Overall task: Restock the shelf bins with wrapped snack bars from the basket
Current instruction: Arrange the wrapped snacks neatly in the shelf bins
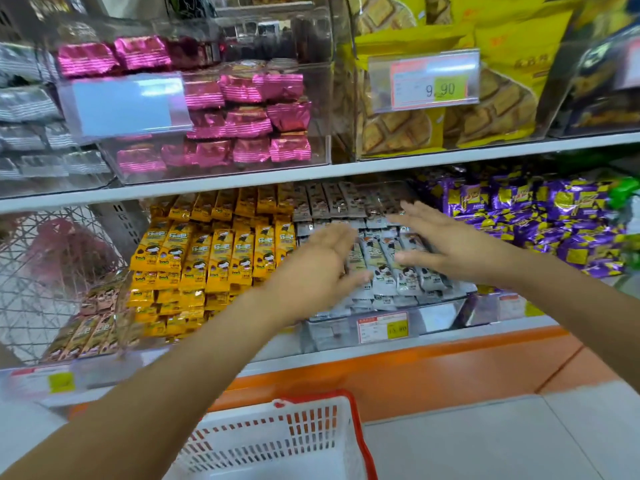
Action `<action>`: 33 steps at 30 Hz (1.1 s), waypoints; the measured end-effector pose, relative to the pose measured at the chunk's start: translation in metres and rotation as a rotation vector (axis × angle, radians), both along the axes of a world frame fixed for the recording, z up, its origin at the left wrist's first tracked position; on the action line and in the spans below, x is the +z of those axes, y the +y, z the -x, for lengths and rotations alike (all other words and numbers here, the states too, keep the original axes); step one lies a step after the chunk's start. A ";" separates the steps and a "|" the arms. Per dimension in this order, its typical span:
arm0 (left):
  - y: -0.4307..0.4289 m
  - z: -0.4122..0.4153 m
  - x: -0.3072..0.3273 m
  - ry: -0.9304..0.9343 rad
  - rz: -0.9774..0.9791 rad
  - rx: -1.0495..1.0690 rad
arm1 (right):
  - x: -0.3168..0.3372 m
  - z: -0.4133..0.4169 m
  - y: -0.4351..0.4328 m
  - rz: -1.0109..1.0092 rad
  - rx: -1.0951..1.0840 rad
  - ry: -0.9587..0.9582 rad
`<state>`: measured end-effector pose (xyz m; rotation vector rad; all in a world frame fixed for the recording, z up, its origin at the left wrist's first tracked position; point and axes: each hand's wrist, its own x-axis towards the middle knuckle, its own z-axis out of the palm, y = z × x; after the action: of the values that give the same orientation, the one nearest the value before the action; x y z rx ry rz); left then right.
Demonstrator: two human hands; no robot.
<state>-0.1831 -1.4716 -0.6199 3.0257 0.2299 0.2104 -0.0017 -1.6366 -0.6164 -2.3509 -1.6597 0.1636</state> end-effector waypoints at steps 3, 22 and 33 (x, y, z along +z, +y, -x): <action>-0.018 -0.005 -0.017 0.098 -0.025 -0.058 | -0.013 0.001 -0.023 0.108 0.011 -0.055; -0.009 -0.024 -0.049 -0.031 -0.263 0.023 | -0.056 -0.011 -0.007 -0.064 0.137 -0.344; -0.015 -0.029 -0.044 0.023 -0.203 0.088 | -0.045 -0.005 -0.008 -0.039 0.102 -0.354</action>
<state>-0.1539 -1.4862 -0.6639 3.2231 0.3660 0.2191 0.0033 -1.6450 -0.6618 -2.3708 -1.9188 -0.2799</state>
